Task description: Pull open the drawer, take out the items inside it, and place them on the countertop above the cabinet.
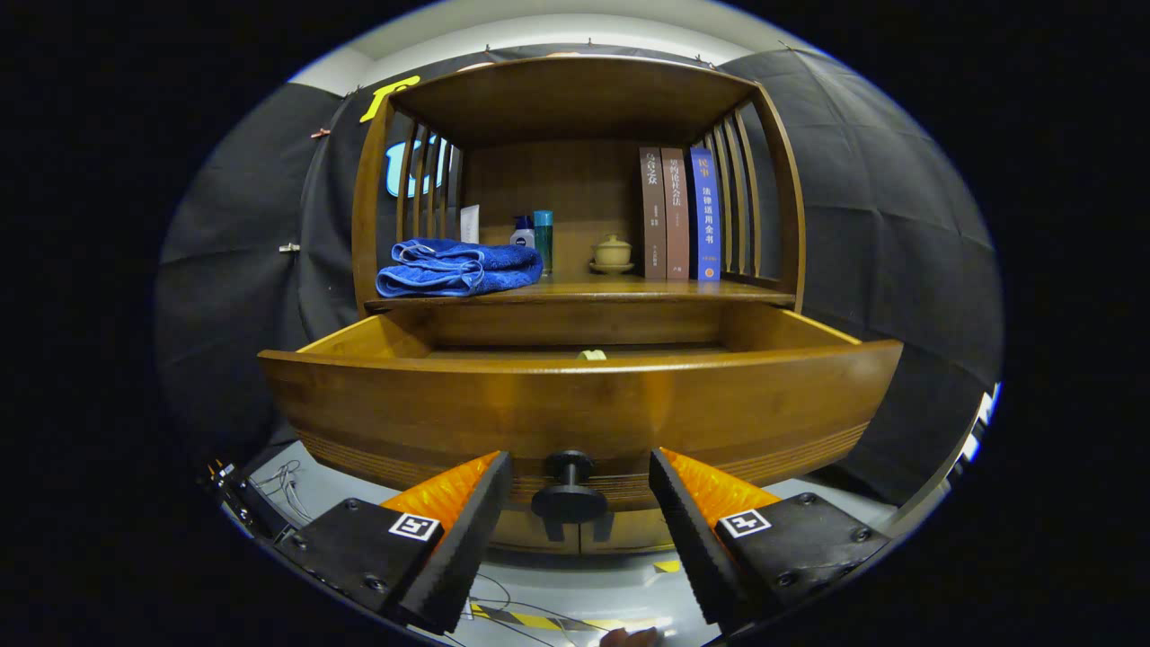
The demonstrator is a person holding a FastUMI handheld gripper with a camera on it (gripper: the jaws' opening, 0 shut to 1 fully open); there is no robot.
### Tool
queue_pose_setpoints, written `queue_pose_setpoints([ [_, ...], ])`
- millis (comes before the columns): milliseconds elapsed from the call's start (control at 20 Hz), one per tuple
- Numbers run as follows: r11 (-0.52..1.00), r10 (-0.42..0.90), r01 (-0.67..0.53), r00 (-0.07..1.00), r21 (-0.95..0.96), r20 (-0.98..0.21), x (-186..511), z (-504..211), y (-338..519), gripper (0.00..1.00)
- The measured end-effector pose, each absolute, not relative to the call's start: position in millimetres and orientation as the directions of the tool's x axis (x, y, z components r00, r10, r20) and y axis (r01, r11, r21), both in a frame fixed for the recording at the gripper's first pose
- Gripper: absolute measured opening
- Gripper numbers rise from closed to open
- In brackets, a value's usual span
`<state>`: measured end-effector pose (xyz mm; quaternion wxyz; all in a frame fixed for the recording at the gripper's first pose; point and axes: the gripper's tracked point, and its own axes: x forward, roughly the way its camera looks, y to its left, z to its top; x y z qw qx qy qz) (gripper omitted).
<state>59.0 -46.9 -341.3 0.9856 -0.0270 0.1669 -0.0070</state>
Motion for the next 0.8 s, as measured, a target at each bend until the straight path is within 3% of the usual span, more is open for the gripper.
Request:
queue_pose_setpoints([
  [350,0.998,0.054,-0.064,0.939,-0.019,-0.34,60.1,-243.9,-46.4,0.99],
  [800,0.98,0.125,-0.194,0.753,-0.036,-0.646,164.3,-248.1,-40.7,0.99],
])
